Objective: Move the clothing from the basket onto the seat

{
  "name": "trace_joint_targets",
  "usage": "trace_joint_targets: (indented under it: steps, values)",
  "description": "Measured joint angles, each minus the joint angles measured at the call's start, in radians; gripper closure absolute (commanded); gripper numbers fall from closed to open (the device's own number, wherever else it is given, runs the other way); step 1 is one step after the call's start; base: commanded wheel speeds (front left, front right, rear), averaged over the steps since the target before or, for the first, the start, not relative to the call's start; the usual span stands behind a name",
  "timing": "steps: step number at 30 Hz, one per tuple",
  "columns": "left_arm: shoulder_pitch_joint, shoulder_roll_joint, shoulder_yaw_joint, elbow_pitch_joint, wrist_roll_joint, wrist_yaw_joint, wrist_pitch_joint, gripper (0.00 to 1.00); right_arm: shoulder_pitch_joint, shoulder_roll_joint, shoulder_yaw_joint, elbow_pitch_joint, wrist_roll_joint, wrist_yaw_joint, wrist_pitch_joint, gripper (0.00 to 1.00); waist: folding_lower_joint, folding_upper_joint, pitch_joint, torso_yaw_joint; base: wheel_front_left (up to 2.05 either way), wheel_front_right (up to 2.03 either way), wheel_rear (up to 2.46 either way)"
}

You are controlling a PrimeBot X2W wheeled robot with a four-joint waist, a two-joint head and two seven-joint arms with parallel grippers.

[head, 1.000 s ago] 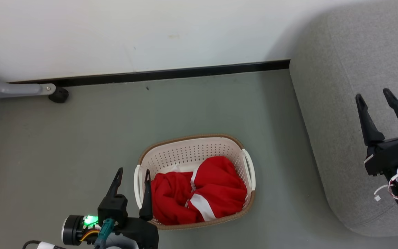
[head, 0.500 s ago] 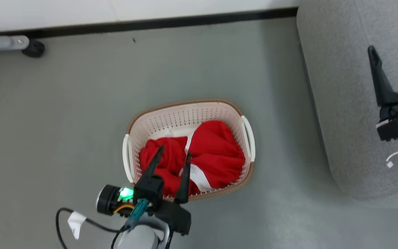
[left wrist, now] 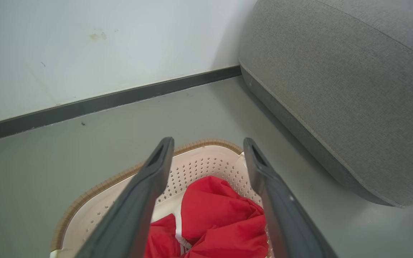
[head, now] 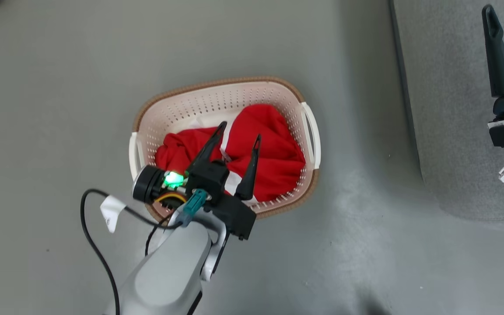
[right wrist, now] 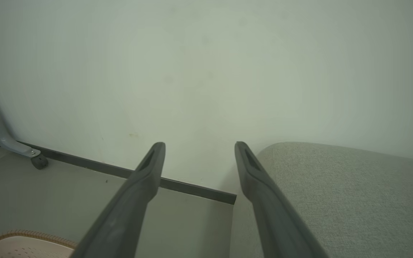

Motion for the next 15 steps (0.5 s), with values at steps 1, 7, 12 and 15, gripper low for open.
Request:
trace_joint_targets:
  steps: [1, 7, 12, 15]
  values:
    - [-0.019, 0.000, -0.014, 0.017, 0.000, 0.000, 0.000, 0.00, -0.004, 0.000, 0.000, -0.005, 0.000, 0.000, 0.000, 0.00, 0.0000, 0.0000, 0.012, -0.002, 0.00, 0.00, 0.00]
    - [-0.085, 0.000, -0.092, 0.101, -0.013, 0.000, 0.009, 0.00, -0.018, 0.000, 0.004, -0.030, 0.000, 0.003, 0.000, 0.00, -0.0001, 0.0001, 0.061, -0.016, 0.00, 0.00, 0.00]
    - [-0.145, 0.000, -0.137, 0.155, -0.036, 0.000, 0.055, 0.00, -0.027, 0.000, 0.011, -0.072, 0.000, 0.003, 0.000, 0.00, -0.0001, 0.0000, 0.101, -0.031, 0.00, 0.00, 0.00]
    - [-0.184, 0.000, -0.147, 0.181, -0.070, 0.000, 0.087, 0.00, -0.029, -0.003, 0.027, -0.100, 0.000, 0.003, 0.000, 0.00, -0.0001, 0.0000, 0.124, -0.040, 0.00, 0.00, 0.00]
